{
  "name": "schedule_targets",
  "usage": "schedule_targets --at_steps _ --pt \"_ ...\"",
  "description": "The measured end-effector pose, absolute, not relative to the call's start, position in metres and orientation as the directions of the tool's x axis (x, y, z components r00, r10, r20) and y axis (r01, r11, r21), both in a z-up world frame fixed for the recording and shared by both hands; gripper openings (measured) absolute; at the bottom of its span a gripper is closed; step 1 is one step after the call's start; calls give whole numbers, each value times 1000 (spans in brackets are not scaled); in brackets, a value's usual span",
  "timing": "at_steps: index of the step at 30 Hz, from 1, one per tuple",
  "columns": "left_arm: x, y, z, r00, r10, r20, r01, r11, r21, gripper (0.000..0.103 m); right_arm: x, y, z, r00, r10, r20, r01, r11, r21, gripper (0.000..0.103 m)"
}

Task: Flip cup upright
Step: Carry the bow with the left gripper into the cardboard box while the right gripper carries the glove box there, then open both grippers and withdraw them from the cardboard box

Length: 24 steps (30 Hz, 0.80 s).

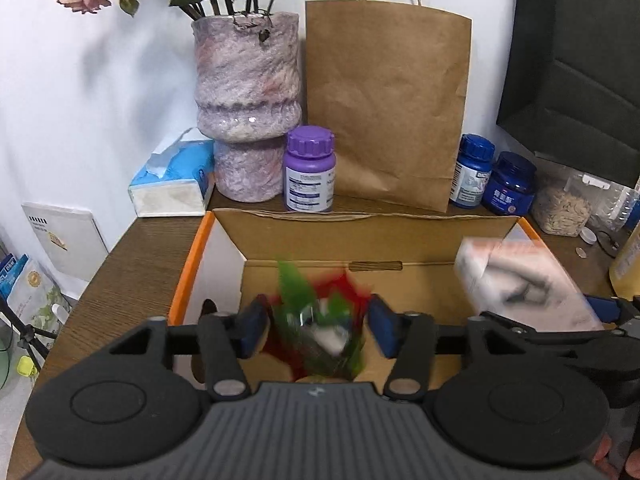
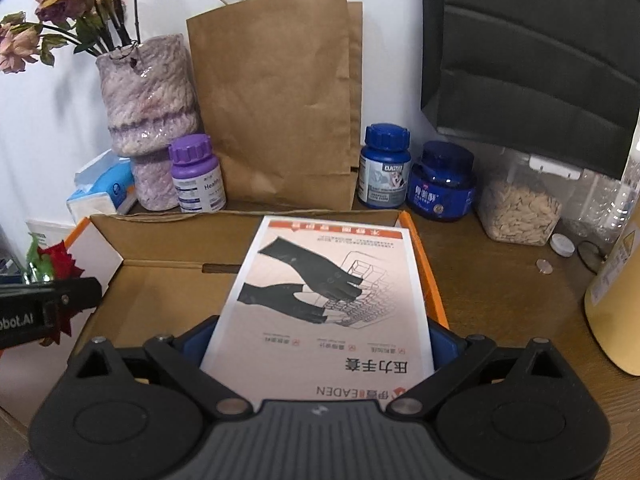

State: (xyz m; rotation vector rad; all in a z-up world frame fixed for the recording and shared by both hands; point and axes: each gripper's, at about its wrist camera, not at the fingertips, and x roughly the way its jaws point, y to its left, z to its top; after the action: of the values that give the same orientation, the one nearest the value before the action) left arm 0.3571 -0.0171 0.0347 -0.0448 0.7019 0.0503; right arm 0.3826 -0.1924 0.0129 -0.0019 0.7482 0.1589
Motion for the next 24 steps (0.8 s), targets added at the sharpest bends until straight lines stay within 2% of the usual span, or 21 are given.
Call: schedule_targets --at_steps 3,4,6,24 --pt "353 -15 34 783 51 -620 -75 997 -13 94 381 -195 13 725 161 -669 -155 985 69 103" --pt "352 -14 35 790 60 -610 -83 996 -9 99 380 -195 13 729 164 -665 -155 985 73 103" --pt "349 -13 36 799 65 -598 -89 996 -10 102 378 -197 14 731 166 -661 -154 985 77 103" --pt "296 -8 60 830 31 -557 -67 997 -45 103 320 -210 47 782 193 -593 -185 980 76 103"
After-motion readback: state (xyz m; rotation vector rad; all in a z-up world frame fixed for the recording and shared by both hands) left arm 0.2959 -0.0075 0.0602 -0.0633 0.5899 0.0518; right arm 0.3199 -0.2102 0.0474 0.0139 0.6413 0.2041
